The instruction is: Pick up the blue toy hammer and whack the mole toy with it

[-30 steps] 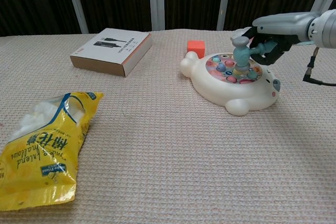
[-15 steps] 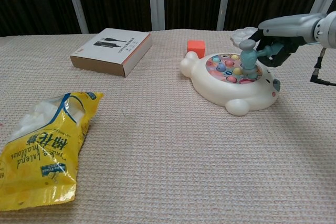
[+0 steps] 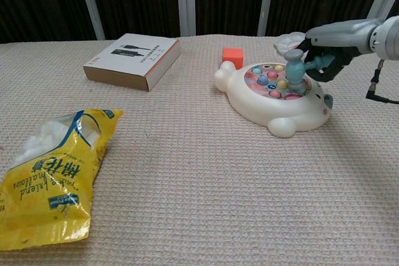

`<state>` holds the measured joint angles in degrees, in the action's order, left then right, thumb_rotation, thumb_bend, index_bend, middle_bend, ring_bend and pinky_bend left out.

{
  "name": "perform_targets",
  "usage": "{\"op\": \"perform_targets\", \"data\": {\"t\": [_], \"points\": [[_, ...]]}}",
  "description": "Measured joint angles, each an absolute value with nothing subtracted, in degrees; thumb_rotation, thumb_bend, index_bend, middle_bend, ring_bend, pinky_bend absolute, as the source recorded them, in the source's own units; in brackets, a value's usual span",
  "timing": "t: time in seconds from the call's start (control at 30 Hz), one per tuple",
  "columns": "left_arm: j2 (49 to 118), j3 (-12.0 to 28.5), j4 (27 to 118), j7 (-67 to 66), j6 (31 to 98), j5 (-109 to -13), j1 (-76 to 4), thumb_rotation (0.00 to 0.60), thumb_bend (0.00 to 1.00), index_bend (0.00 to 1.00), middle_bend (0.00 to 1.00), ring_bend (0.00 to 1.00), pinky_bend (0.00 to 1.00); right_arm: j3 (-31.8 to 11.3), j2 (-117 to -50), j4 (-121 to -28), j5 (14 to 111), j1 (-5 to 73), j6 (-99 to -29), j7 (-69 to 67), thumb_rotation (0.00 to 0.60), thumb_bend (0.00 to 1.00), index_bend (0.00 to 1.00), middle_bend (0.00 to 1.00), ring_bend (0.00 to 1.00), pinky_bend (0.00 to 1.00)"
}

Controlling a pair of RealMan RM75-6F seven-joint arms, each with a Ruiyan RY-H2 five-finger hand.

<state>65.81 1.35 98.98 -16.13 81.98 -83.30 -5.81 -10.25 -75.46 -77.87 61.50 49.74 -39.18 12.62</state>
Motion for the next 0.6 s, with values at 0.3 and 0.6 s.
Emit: {"op": "perform_targets", "data": {"t": [0.3,0.6], "points": [[65.9,1.3,99.1,-16.2,82.2,-83.6,-5.9,0.600,0.15,0.00,0.00,0.00,0.00,-10.5,-72.4,-81.8,61.3,49.3,-41.1,13.2,0.600,0.99,1.00,0.85,0.70,0.46],[65.8,1.1,99.2,-16.4,82.5,-83.3,-5.6,0.600,0.15,0.00,0.00,0.00,0.00,-9.3,-74.6,-79.0,60.7,49.4,-39.8,12.5,0.600,0.99,1.00,0.85,0.70,0.46]]}}
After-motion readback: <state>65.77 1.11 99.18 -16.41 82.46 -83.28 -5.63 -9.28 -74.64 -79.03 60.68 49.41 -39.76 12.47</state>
